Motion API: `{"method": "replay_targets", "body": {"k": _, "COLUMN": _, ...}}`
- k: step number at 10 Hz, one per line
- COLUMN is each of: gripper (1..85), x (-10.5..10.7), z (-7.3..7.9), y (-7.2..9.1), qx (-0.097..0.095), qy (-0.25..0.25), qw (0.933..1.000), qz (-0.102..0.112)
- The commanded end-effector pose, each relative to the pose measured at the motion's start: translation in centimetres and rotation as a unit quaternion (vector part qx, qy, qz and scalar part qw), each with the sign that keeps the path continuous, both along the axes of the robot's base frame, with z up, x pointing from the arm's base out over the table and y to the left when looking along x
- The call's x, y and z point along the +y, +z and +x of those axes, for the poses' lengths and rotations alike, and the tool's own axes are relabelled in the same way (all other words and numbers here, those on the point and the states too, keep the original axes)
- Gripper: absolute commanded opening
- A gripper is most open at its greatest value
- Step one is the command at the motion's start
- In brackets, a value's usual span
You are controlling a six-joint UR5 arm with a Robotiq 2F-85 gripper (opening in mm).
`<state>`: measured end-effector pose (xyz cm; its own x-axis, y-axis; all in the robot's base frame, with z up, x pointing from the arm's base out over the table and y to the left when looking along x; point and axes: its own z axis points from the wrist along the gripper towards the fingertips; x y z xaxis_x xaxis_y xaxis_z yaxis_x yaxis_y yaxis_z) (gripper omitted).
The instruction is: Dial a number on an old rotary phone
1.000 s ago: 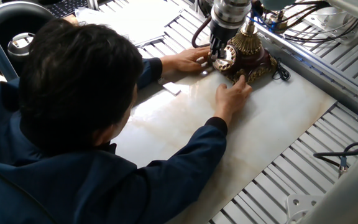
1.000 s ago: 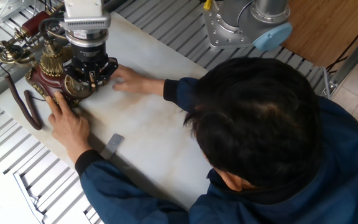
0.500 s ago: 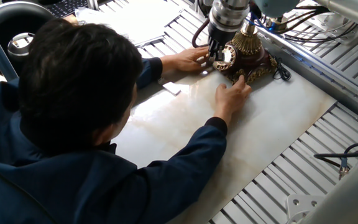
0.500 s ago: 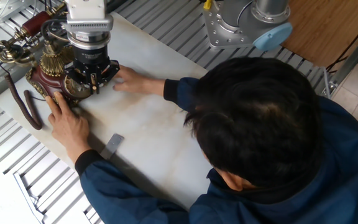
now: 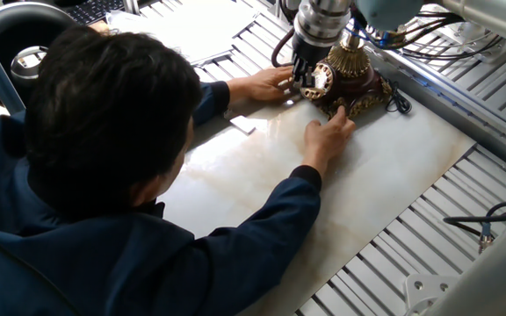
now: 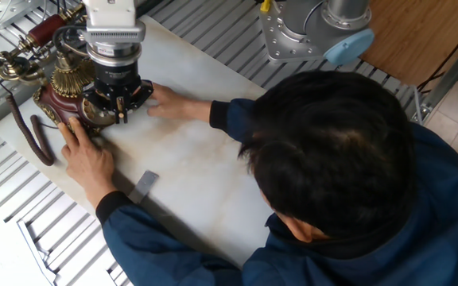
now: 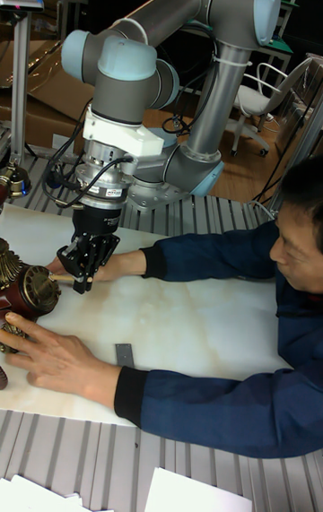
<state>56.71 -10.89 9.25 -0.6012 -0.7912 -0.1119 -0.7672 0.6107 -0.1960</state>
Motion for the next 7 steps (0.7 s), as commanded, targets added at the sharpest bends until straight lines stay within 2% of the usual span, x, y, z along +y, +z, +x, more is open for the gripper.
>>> {"method": "replay_targets", "body": {"k": 1, "gripper": 2.0, "x": 1.02, "z": 0.56, "y": -0.34, "qx": -0.018, "qy": -0.012, "qw": 0.9998, "qz": 0.001}}
{"method": "replay_targets", "body": {"k": 5, "gripper": 2.0, "x": 0.78, "z": 0.18, "y": 0.24, "qx": -0.012, "qy": -0.007, "qw": 0.9999, "qz": -0.004}}
{"method": "replay_targets", "body": {"k": 7, "gripper": 2.0, "x": 0.42, "z": 0.43, "y": 0.48, "qx": -0.017, "qy": -0.003, "qw": 0.9999, "qz": -0.001}}
